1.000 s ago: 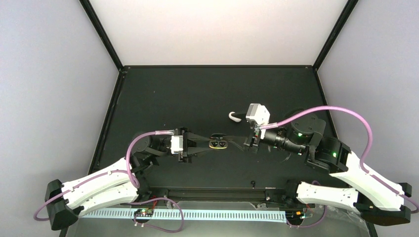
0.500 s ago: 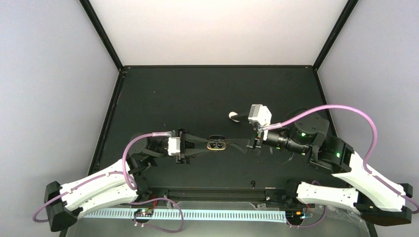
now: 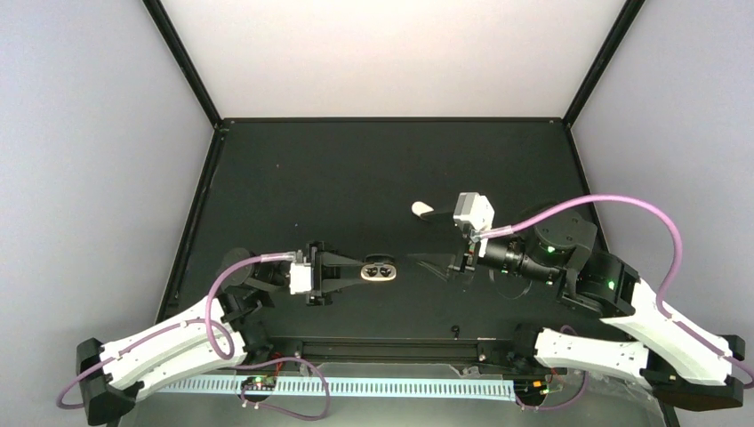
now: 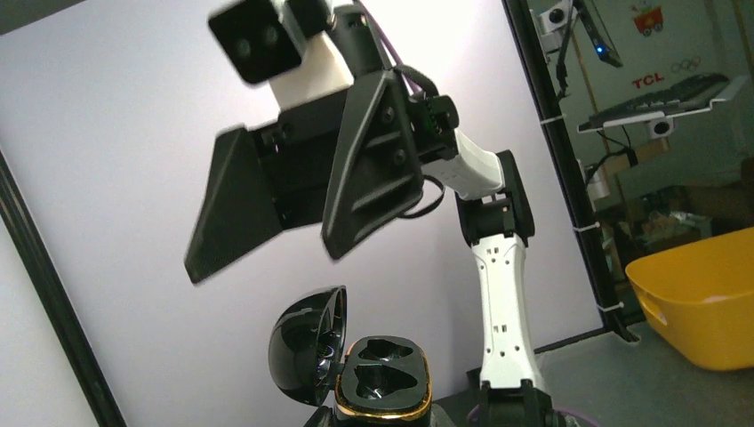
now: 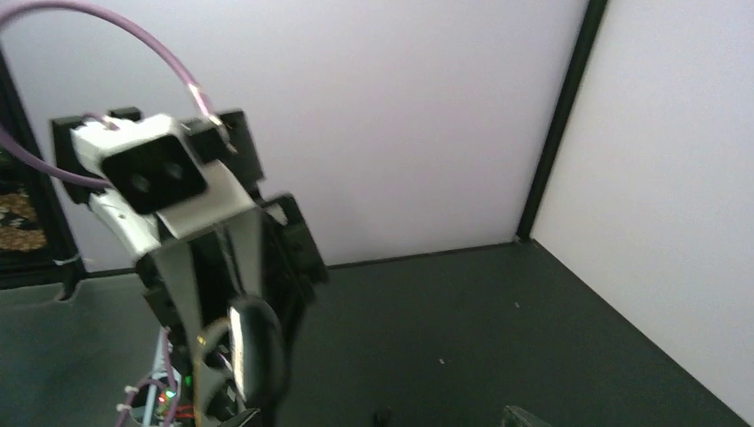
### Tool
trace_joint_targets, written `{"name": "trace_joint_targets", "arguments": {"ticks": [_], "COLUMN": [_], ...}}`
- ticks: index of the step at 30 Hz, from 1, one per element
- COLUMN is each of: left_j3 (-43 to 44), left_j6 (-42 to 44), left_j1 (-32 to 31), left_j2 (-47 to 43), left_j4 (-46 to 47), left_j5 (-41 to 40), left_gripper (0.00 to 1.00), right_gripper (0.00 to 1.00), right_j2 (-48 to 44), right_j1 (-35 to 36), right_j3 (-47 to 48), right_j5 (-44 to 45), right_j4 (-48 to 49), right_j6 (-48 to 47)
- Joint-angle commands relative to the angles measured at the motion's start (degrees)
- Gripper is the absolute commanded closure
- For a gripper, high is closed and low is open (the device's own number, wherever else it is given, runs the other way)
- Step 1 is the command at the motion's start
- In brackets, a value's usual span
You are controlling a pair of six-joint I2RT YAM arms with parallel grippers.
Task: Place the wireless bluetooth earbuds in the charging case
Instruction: Open the charging case, then pick up the earbud from the center of the board.
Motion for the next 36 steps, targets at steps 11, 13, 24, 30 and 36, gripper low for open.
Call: {"name": "trace_joint_targets", "arguments": {"ticks": [11,13,24,30,36], "left_j3": [-7.77,-8.54,-8.14,-8.28,-9.44], "left_j6": [2.46,2.09,10.52,10.92,10.30], "left_j1": [-0.66,-0.66,-0.66,-0.66,-0.66], "left_j2": [-19.32,-21.60,-26.24,-26.29,-26.30], "left_j4": [-9.43,-10.59,-20.96,-21.68,-20.90], "left_j5": [1.88,2.06,0.21,0.11,0.66], "left_gripper": [0.98,0.98,0.99,0.98,0.99], "right_gripper": [0.30,0.30,0.32,0.37,0.43], "right_j2": [-1.80,-0.68,-1.94,-0.51,-1.17], "right_j1": [-0.22,-0.68,-7.00,-9.90,-10.01], "right_j3": [-16.11,-17.20,-25.46,-25.93,-33.09], "right_j5": [9.87,8.79,11.56,13.84,7.45], "right_j4": [1.68,0.84,-9.76,-24.61,-29.45], "right_j6": [14.66,16.81,32.58,41.29,50.15]}}
